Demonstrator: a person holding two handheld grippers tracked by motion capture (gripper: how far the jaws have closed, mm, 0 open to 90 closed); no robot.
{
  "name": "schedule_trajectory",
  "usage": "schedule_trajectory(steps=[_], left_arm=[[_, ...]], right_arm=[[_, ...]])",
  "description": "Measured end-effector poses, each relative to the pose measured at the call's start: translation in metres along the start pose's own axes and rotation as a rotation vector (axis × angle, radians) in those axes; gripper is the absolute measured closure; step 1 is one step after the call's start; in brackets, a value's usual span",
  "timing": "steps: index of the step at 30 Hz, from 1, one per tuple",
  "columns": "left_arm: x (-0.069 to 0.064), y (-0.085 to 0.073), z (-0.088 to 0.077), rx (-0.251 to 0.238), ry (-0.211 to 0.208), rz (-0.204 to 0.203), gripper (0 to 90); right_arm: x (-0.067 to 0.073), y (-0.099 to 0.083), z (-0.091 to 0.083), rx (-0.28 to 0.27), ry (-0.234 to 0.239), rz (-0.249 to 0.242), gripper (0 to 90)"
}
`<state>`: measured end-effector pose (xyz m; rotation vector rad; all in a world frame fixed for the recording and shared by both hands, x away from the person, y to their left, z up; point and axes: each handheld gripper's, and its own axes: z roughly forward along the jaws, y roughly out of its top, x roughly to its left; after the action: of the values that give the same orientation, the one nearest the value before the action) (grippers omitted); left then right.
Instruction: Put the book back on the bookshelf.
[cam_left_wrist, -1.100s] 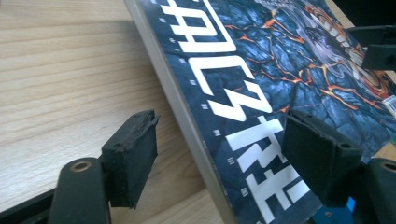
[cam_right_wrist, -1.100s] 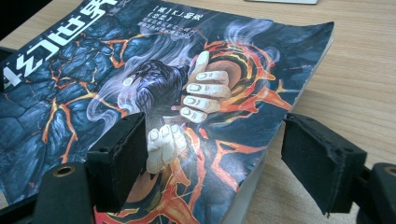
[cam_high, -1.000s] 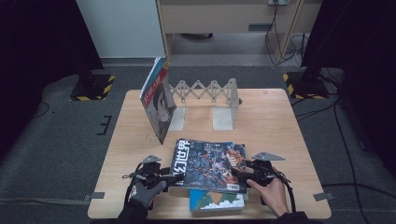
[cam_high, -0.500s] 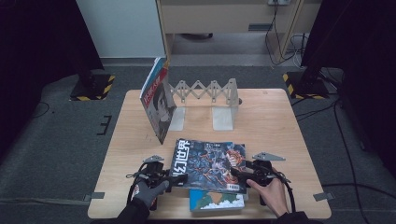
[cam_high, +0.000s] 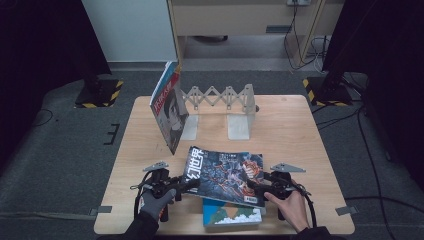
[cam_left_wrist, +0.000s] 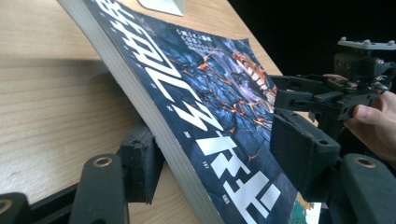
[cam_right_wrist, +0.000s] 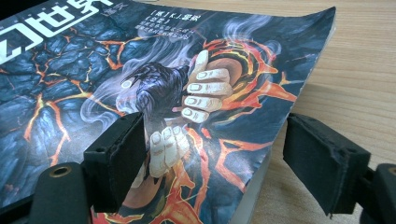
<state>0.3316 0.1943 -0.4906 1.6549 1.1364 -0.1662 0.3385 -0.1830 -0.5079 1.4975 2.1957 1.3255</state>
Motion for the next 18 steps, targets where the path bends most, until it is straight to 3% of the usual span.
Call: schedule_trajectory(steps=[7, 12, 18], left_arm=[[-0.0016, 0.0028, 0.0026, 0.026, -0.019, -0.025, 42.3], [-0.0081, 0.0047, 0.0054, 0.059, -0.036, 0.019, 50.4], [-0.0083, 0.0057, 0.0039, 0.077, -0.030, 0.013, 57.9]], right_arm=[[-0.0001, 0.0002, 0.0006, -0.003, 0.002, 0.004, 21.2], [0.0002, 0.0002, 0.0009, -0.002, 0.002, -0.001, 21.1], [-0.0002, 0.0000, 0.0009, -0.001, 0.006, 0.000, 21.2]])
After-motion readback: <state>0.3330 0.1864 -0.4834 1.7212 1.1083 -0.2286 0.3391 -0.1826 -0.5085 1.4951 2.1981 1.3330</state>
